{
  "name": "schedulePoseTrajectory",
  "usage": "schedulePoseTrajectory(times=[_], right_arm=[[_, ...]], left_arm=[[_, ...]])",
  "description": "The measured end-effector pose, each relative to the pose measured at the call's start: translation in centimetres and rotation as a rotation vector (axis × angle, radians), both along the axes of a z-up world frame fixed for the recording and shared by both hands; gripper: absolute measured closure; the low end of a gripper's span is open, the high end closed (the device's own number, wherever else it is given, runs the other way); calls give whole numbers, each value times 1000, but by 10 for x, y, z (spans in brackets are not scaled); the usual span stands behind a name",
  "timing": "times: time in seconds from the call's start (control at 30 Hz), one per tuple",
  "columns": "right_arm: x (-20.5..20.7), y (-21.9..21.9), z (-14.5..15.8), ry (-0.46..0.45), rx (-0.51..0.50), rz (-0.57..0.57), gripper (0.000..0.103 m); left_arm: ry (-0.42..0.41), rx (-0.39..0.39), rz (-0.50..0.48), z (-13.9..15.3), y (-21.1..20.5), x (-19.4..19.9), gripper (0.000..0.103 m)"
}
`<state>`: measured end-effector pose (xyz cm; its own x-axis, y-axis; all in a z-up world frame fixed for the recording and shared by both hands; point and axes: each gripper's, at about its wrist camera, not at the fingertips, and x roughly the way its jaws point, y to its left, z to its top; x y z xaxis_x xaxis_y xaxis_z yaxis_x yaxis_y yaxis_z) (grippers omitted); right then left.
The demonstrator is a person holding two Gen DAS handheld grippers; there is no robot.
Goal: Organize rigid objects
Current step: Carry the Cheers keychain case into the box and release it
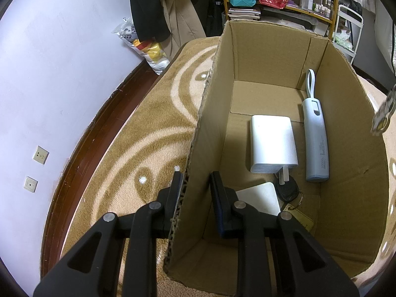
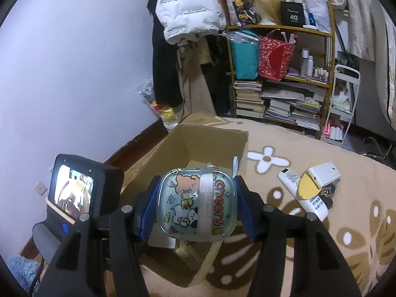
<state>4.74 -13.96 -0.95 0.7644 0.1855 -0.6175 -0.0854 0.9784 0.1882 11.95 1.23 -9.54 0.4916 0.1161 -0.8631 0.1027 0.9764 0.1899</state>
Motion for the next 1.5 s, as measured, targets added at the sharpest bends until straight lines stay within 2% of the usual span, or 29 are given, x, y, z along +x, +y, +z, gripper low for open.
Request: schedulePoseTrajectory(times=[0.27,0.83,1.1,1.23,1.4,1.47,1.5], right_arm=[[-1,1,-4,9,17,10,43],[12,0,-30,115,51,15,42],[8,-6,-22,73,52,-13,42],[9,-11,-21,72,26,-41,38],[12,-25,-18,64,31,-82,22],[14,-31,-17,60,21,-105,12],[17,-36,-17,60,17,-121,11]], left_arm=[[0,1,0,0,0,0,81],[1,3,-1,-1,-1,-1,81],[-1,10,-2,-2,-3,-3,80],[1,2,-1,-2,-3,-4,81],[2,5,-2,-2,-3,-4,81],[2,6,-3,-2,-3,-4,81],[3,7,-4,-2,-3,-4,80]])
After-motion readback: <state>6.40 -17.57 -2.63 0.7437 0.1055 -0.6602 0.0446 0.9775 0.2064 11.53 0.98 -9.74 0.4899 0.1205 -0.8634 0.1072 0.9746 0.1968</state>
